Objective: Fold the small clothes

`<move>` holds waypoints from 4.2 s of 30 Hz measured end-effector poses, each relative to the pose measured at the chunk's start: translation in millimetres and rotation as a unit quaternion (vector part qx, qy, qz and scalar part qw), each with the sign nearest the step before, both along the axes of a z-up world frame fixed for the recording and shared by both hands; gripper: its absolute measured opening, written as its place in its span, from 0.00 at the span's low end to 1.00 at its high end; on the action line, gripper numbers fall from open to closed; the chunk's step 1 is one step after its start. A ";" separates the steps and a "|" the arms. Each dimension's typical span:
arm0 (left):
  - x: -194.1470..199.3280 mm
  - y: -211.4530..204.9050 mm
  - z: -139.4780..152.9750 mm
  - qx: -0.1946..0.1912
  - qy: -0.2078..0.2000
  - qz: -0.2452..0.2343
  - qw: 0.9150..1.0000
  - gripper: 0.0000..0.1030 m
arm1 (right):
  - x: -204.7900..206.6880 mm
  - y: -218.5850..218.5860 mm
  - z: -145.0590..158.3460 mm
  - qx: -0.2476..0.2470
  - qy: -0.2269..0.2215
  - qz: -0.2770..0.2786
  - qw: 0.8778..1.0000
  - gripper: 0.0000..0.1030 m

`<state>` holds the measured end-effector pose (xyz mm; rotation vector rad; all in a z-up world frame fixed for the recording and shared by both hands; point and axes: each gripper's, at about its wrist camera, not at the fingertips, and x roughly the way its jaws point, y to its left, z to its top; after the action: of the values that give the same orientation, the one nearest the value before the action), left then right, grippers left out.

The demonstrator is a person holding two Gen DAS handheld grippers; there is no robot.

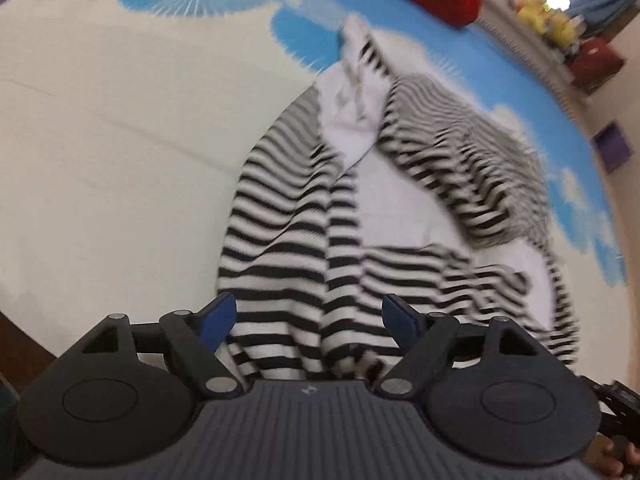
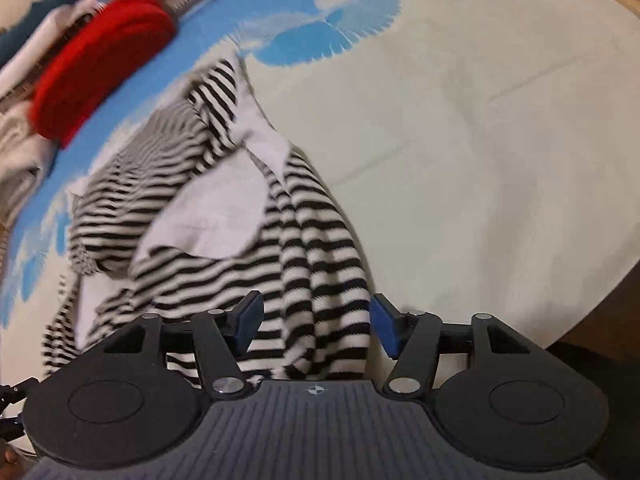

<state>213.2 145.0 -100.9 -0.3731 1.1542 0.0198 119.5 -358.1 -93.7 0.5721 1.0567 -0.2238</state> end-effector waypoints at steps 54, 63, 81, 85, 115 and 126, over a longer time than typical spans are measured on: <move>-114.5 24.2 157.1 -0.113 -0.116 -0.103 0.981 0.08 | -107.6 -27.4 182.5 0.037 -0.184 0.063 0.980 0.06; 67.2 18.1 78.6 -0.134 -0.057 -0.030 0.989 0.11 | 84.9 -26.1 98.5 0.042 -0.110 0.053 0.992 0.06; 124.2 -2.1 15.8 -0.064 -0.069 -0.145 0.985 0.58 | 127.3 26.8 9.2 -0.065 -0.109 0.218 0.968 0.53; 130.3 -12.1 7.7 -0.068 -0.071 -0.135 0.986 0.63 | 141.3 43.6 -4.2 -0.080 -0.099 0.228 0.965 0.54; 204.9 -4.7 -25.0 -0.071 -0.073 0.022 0.995 0.34 | 225.5 55.8 -0.5 -0.125 -0.147 0.150 0.970 0.41; 186.5 25.3 -30.8 -0.028 -0.054 -0.052 0.997 0.45 | 213.7 2.8 -22.9 -0.117 -0.067 0.155 0.979 0.55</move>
<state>399.7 170.4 -131.7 -0.3591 1.0680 -0.1222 333.2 -355.3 -116.6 0.2024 0.9578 -0.0343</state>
